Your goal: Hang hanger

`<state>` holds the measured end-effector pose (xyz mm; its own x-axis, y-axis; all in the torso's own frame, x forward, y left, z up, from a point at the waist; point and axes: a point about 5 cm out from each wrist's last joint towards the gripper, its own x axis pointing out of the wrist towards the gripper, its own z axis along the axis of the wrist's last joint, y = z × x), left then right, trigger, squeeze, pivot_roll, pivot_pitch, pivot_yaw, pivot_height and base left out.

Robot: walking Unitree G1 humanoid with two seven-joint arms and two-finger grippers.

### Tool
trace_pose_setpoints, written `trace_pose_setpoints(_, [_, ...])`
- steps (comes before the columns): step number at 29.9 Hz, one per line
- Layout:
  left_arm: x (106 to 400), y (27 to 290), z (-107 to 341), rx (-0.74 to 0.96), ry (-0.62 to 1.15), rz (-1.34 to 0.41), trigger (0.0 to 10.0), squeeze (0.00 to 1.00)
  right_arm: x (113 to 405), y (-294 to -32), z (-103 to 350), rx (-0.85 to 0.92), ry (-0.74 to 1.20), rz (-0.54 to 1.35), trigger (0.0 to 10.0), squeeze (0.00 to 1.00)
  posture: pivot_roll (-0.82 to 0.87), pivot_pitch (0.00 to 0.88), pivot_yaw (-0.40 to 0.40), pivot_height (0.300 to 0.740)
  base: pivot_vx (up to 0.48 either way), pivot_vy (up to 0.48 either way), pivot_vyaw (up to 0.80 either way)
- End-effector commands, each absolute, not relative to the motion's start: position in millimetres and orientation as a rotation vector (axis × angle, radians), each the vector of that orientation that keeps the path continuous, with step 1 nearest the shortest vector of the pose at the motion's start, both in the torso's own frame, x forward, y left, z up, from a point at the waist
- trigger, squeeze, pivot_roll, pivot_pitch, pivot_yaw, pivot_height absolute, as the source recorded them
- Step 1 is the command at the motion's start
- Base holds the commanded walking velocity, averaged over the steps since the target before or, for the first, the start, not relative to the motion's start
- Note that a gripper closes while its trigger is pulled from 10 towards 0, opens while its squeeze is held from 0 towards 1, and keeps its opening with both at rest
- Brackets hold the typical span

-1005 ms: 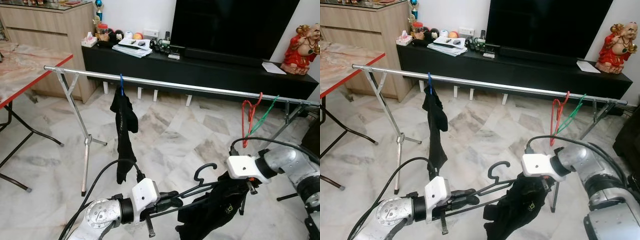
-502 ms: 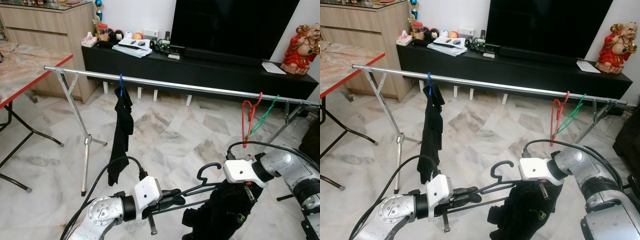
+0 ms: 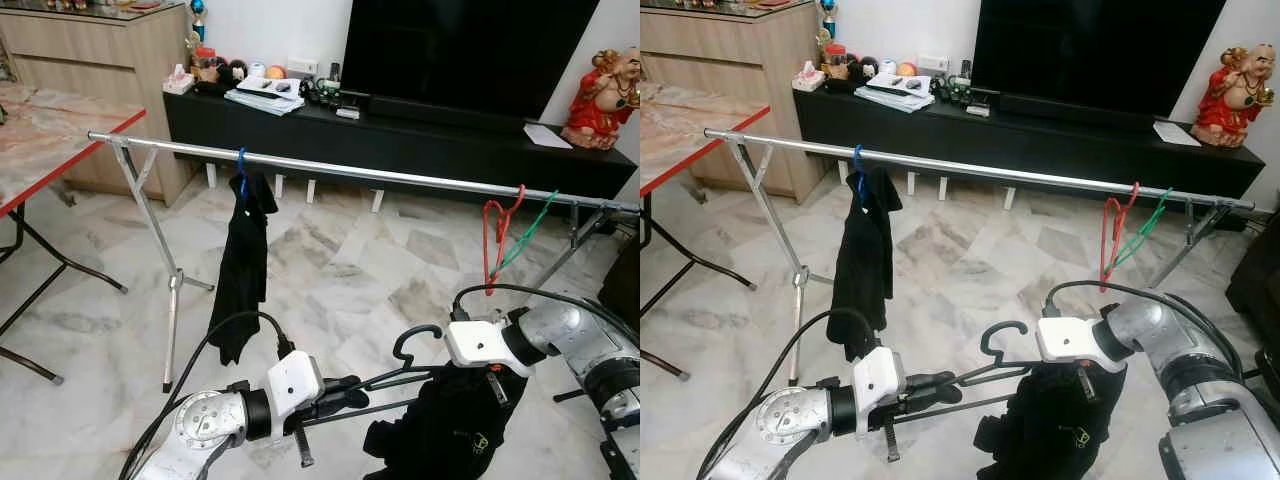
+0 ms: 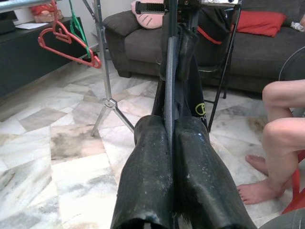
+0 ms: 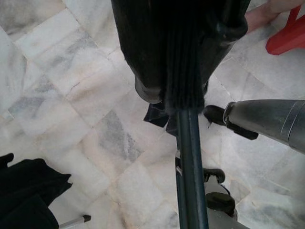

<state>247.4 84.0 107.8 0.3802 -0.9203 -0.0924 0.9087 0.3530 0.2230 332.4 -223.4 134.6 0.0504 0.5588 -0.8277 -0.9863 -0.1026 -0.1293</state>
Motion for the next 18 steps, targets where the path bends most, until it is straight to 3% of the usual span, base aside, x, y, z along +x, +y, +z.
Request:
trace_pose_setpoints(1, [251.1,76.0,120.4,0.268,-0.118,-1.193,10.0,0.0,332.7,-218.9,133.6,-0.884,0.611,1.467,0.0,0.0,0.13,0.0,-0.138,0.74,0.0,0.0,0.0])
trace_pose_setpoints(18, [248.6,78.1,117.4,0.276,-0.08,-1.237,10.0,0.0,332.7,-216.5,132.5,-0.884,0.607,1.477,0.0,0.0,0.13,0.0,-0.13,0.74,0.0,0.0,0.0])
